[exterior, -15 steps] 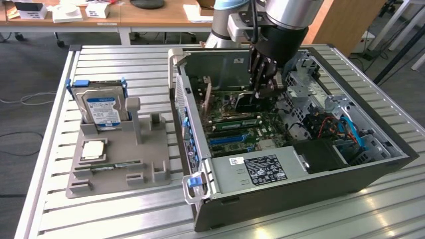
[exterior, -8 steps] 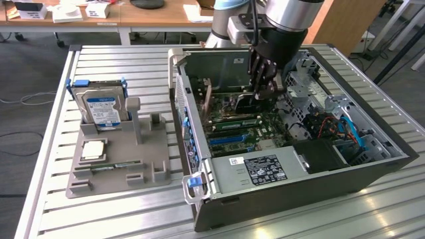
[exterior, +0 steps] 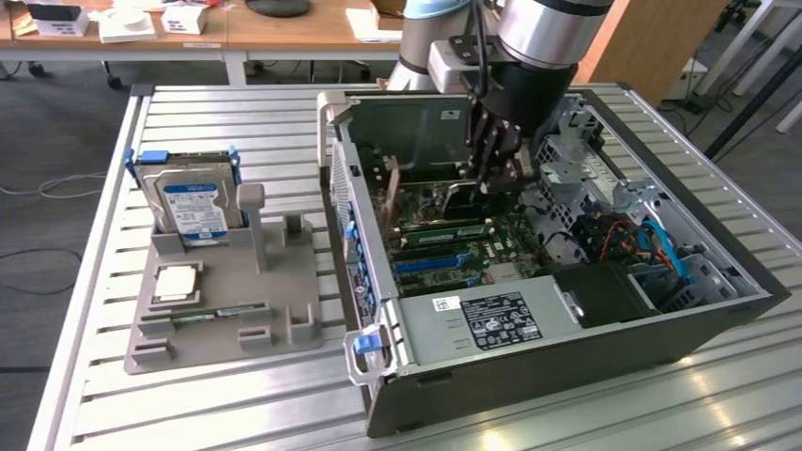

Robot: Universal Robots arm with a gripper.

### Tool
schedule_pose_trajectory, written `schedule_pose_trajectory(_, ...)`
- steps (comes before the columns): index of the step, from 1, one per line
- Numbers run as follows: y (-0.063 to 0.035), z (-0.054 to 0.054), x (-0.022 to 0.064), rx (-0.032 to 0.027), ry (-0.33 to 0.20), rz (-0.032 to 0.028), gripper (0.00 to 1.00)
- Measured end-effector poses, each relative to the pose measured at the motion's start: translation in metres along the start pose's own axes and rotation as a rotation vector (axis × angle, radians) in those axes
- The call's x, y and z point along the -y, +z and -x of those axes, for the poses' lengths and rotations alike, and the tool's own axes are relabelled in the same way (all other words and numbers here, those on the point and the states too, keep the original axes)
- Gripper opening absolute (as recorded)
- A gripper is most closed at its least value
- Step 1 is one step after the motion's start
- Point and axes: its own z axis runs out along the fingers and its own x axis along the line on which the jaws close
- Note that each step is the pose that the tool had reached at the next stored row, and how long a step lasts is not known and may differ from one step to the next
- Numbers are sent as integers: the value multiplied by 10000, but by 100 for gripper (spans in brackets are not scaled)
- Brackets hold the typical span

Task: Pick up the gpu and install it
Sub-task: 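Insert the gpu into the slot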

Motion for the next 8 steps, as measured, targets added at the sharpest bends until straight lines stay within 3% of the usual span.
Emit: schedule_pose_trajectory(8,32,-2,1,6,-67,2,27)
